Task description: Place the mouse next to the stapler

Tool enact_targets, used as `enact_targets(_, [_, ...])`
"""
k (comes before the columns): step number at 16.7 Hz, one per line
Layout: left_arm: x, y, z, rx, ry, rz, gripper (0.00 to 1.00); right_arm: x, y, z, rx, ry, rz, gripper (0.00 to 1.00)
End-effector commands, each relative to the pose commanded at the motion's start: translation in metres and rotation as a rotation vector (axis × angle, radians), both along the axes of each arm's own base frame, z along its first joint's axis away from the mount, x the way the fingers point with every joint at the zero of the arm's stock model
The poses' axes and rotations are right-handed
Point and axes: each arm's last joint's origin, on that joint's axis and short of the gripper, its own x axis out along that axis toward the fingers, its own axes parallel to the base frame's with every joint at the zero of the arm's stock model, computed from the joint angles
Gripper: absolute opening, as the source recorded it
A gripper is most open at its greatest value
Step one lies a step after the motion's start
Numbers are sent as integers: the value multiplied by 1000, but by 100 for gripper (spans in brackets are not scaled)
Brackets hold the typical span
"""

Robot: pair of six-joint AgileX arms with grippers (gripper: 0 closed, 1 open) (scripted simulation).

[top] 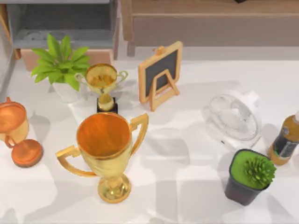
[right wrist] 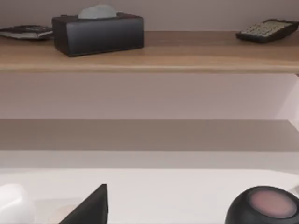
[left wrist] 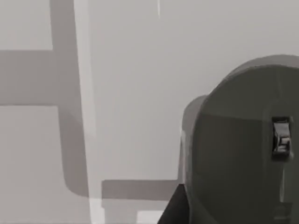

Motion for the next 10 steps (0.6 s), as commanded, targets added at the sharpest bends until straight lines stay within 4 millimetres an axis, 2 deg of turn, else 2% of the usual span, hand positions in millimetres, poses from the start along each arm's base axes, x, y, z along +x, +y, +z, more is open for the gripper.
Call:
enact_targets(3, [0,0,0,0,0,0,2,0,0,0,0,0,0,100])
enact_targets(10, [0,0,0,0,0,0,0,0,0,0,0,0,0,100])
